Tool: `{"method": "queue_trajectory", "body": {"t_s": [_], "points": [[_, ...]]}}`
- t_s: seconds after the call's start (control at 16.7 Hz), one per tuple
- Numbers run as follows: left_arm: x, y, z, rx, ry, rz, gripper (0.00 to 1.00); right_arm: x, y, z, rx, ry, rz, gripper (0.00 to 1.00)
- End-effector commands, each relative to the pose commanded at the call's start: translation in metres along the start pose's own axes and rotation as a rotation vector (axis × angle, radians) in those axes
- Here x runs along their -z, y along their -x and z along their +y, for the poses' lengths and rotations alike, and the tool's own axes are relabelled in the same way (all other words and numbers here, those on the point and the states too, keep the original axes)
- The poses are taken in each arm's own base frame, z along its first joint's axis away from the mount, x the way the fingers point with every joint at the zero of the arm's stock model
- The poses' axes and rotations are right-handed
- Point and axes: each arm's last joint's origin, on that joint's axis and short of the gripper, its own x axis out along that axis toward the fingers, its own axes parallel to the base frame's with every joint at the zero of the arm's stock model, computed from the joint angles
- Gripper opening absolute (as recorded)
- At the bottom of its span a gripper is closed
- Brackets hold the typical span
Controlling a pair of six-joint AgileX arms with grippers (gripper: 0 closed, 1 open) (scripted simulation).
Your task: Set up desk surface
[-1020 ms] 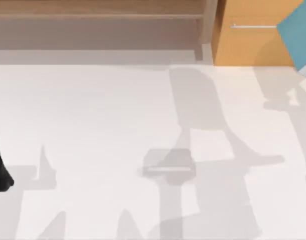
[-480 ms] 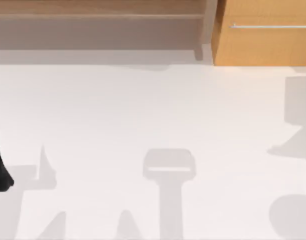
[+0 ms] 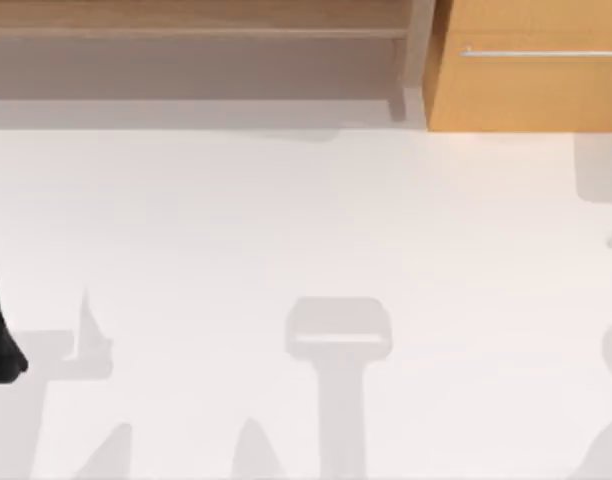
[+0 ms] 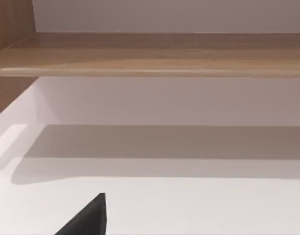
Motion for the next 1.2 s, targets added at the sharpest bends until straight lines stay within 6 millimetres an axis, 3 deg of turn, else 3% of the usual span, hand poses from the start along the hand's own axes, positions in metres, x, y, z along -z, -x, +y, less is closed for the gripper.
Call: {"method": "queue_trajectory", "body": {"t_s": [0.54,0.9,1.14,1.2], "points": [[0.000,0.000,0.000,0.000,0.000,0.000,1.00,-0.001,-0.006,0.000,0.006,-0.022,0.013,0.00],[0.000,0.000,0.000,0.000,0.000,0.000,1.00,-0.001,-0.035,0.002,0.007,-0.022,0.012,0.00],[0.000,0.000,0.000,0.000,0.000,0.000,1.00,-0.001,-0.035,0.002,0.007,-0.022,0.012,0.00],[0.000,0.000,0.000,0.000,0.000,0.000,1.00,-0.001,-0.035,0.002,0.007,-0.022,0.012,0.08]]}}
